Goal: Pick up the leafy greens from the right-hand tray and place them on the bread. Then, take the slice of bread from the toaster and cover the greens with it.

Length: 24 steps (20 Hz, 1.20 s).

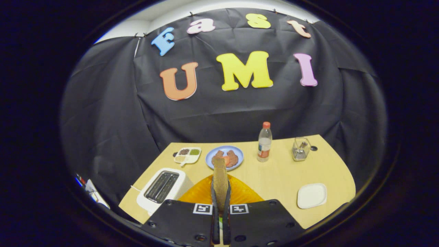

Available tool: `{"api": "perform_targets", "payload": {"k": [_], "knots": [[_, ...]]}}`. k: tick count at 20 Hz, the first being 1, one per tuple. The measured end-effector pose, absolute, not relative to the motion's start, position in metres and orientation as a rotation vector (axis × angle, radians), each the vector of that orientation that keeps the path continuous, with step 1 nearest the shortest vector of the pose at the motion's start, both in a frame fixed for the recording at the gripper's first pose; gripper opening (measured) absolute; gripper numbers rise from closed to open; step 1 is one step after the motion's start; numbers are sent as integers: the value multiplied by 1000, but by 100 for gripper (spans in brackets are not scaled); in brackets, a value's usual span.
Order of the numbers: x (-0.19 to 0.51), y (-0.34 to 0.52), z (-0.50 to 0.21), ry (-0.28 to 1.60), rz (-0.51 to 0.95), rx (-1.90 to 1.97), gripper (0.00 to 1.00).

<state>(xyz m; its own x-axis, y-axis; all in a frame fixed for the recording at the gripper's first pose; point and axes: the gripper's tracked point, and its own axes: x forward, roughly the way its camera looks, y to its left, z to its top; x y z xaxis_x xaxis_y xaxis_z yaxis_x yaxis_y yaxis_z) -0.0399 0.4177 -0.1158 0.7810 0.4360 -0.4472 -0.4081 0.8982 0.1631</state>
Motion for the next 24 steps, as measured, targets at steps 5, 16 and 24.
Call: {"api": "perform_targets", "payload": {"k": [5,16,24], "knots": [[-41,417,-163,563,507,44,4],[-33,451,-252,729,580,274,4],[-11,421,-285,735,550,206,4]]}}
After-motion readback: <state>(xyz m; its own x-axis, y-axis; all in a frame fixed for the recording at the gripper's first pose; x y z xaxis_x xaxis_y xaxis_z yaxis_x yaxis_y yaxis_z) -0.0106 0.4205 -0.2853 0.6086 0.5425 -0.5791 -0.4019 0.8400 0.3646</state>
